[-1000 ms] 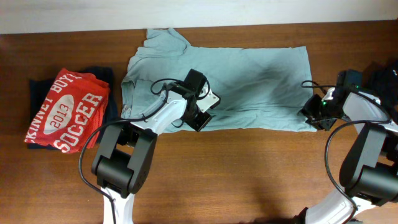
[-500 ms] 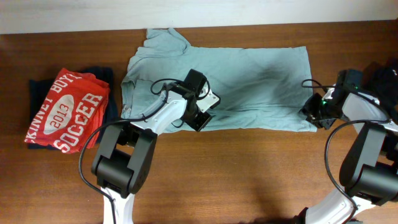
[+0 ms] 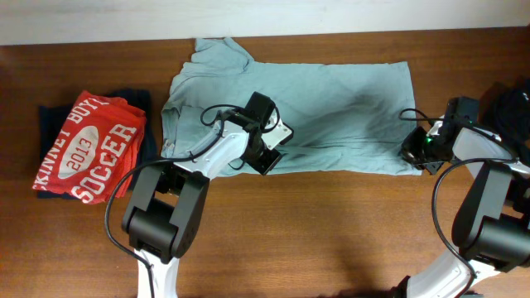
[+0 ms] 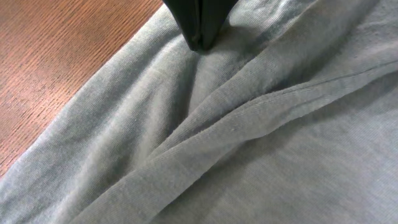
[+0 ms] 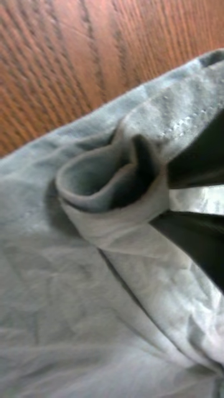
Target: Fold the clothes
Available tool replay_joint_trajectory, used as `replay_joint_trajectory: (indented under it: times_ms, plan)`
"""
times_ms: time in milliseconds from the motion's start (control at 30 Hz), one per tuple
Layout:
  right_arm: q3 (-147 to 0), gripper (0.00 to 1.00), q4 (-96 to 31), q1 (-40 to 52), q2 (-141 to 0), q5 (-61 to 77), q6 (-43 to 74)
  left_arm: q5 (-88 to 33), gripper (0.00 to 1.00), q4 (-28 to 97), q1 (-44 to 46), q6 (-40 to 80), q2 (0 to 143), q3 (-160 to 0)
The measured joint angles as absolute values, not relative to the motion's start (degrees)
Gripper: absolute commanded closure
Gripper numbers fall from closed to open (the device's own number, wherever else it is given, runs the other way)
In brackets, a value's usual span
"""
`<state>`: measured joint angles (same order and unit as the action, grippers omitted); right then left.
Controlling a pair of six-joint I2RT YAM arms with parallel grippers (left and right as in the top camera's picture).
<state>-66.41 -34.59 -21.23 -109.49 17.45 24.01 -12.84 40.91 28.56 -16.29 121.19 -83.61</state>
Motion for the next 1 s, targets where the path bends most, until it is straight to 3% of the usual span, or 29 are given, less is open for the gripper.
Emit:
replay_joint_trajectory:
  times_ms: [133,1000]
  plan:
    - [-66.4,0.96,-34.6,-21.2,-109.5,17.5,24.0,-12.8,0.99,40.9,28.6,-16.3,121.2,-83.6]
    - [-73.6,0.96,-33.6,-21.2,-109.6,22.5,24.1,-12.8,0.99,40.9,28.6,-16.3,121.2,-83.6]
